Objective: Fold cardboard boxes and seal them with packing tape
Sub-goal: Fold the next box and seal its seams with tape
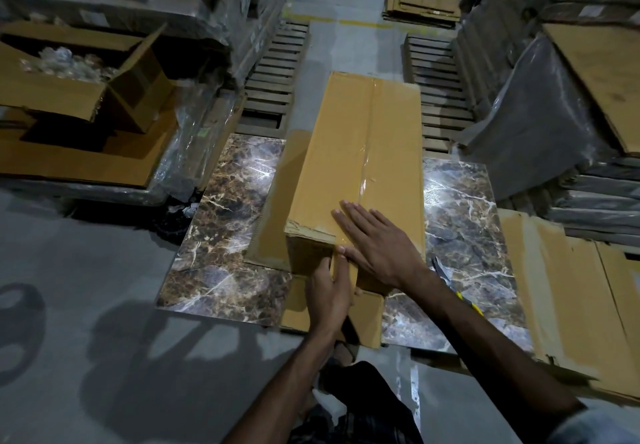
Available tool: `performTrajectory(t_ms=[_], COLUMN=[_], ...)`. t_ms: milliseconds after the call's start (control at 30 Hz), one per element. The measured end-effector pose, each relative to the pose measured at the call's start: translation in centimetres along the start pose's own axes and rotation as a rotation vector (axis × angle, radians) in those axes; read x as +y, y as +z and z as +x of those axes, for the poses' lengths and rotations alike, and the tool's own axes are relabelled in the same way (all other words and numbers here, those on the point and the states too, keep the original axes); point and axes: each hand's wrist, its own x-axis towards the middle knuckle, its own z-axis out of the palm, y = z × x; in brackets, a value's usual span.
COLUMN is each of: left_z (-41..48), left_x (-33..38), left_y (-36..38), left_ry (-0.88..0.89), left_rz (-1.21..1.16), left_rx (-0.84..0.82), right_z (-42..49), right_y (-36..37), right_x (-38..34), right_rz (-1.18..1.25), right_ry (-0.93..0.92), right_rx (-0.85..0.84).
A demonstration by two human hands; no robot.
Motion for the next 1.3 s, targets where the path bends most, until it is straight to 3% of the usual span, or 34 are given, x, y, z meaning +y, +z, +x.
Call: performTrajectory(t_ms=[167,300,433,767,1100,1200,1300], left_z=[-0.4,-0.1,-0.1,0.3,2.5,3.1,2.6], left_x=[-1.9,-1.7,-2.1,-3.2,-4.7,-5.6,-4.0], left_y=[-0.8,0.0,0.5,0.6,-0.2,-0.4,-1.1], left_ry=[0.084,0.099,-0.093,0.063,0.037,-0.016,-0.031], left_rz=[-0.034,0.084,0.032,-0.005,-0.017,-0.022,-0.142], left_rx=[-0.061,0.031,0.044,0.135,-0.005,-0.085,-0.18], right_z=[0.4,0.5,0.6,0.6,0.0,-2.5,-6.9], right_y=[0.5,0.9,1.3,1.8,1.7,1.3,2.4], right_x=[-0.2,-0.1,-0.1,0.3,0.4,0.4,0.5], right_rz=[-0.055,-0.085,-0.111,-0.116,-0.136,0.023,0.392], right_ry=[-0.001,-0.003,-0.014,-0.031,-0.043,0.012,0.408], right_rx=[0.021,0.035,0.056,0.081,0.103,0.349,0.806])
